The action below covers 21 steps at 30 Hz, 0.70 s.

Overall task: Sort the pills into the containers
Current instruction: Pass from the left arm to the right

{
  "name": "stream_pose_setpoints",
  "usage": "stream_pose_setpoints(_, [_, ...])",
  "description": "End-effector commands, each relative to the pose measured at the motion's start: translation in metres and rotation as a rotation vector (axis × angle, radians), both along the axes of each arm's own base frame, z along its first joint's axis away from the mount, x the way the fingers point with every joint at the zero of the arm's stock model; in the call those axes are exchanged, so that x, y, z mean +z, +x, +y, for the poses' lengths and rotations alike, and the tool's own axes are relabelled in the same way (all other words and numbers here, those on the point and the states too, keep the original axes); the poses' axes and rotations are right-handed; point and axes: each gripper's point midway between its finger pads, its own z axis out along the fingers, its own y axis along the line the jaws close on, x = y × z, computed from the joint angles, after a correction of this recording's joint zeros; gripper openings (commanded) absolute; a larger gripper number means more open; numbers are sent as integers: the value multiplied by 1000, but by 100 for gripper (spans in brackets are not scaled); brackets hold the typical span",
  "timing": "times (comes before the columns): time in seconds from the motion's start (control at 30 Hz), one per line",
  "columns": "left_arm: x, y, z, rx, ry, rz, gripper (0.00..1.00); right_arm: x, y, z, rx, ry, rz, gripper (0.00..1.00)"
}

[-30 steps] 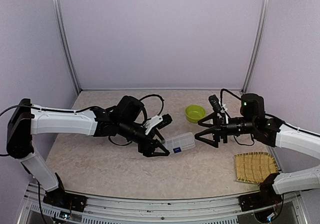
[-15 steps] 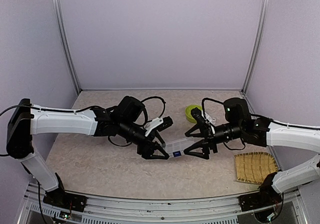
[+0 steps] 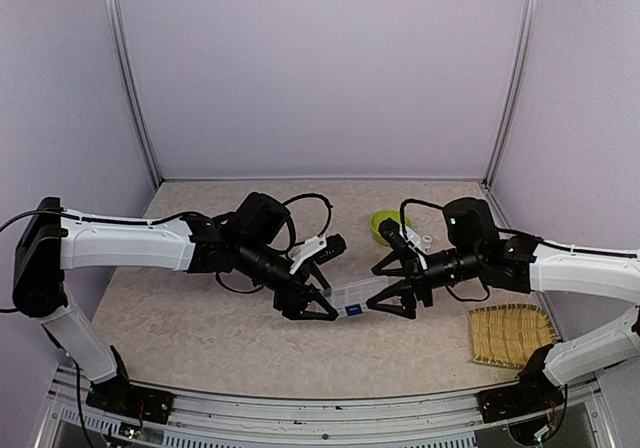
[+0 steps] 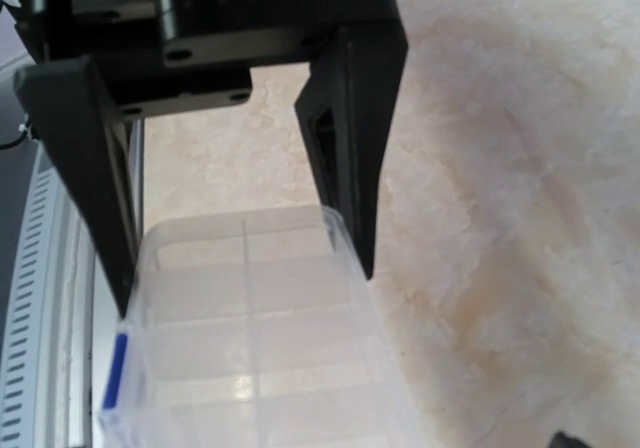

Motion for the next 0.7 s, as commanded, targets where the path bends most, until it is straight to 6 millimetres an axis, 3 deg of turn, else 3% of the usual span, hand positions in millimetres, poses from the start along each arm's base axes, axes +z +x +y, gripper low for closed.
stream_pose_setpoints(0.0, [21, -8, -1, -40, -51, -27, 53, 6, -8, 7, 54, 15, 13, 96])
stream_pose_setpoints(0.3, [20, -10, 1, -50, -49, -34, 53, 14, -17, 7, 101, 47, 17, 87])
stream_pose_setpoints(0.67, [17, -11, 1, -57, -43, -27, 54, 14, -27, 12, 169, 56, 83, 49])
